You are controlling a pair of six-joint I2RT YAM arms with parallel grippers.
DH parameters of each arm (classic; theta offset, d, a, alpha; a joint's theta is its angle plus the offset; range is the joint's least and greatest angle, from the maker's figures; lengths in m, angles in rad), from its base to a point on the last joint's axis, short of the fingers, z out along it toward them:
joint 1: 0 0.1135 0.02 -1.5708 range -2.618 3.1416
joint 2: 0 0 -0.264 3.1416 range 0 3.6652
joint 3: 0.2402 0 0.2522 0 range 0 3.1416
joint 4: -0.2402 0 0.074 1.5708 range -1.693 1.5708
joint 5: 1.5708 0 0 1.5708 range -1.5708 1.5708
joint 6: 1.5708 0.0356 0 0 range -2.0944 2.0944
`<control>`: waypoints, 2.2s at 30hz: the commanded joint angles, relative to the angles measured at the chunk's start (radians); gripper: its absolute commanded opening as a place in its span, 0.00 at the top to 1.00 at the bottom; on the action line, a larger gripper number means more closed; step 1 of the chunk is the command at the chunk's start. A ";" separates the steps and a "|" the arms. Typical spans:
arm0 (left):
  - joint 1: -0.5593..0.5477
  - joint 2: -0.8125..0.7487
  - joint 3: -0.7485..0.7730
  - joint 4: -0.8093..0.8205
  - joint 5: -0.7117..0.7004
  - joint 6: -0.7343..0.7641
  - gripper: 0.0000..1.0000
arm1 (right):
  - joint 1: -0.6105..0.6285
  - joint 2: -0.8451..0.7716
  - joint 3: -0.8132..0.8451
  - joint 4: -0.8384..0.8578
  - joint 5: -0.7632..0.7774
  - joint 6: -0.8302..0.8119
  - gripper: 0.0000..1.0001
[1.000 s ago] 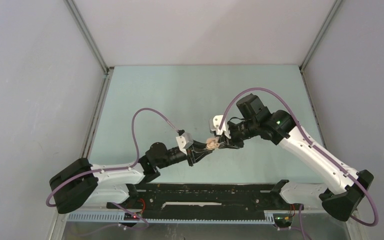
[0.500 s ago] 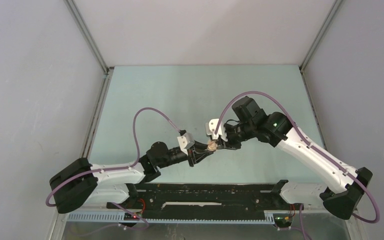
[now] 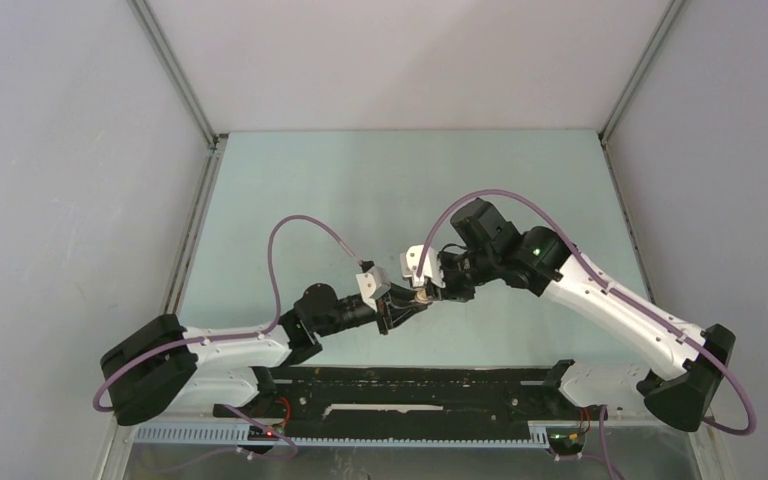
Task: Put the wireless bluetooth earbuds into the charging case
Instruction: Place the earbud in the charging case, then pick up the earbud from the center of the board.
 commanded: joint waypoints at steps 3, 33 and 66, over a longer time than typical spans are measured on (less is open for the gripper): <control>-0.006 0.001 0.040 0.035 0.023 0.003 1.00 | 0.022 0.011 -0.004 0.026 0.037 -0.017 0.69; -0.008 -0.102 -0.005 0.106 -0.086 -0.106 1.00 | -0.671 0.125 0.058 0.143 -0.621 0.271 0.69; -0.018 -0.320 -0.019 -0.070 -0.163 -0.049 1.00 | -0.325 0.757 0.211 0.220 0.107 0.524 0.54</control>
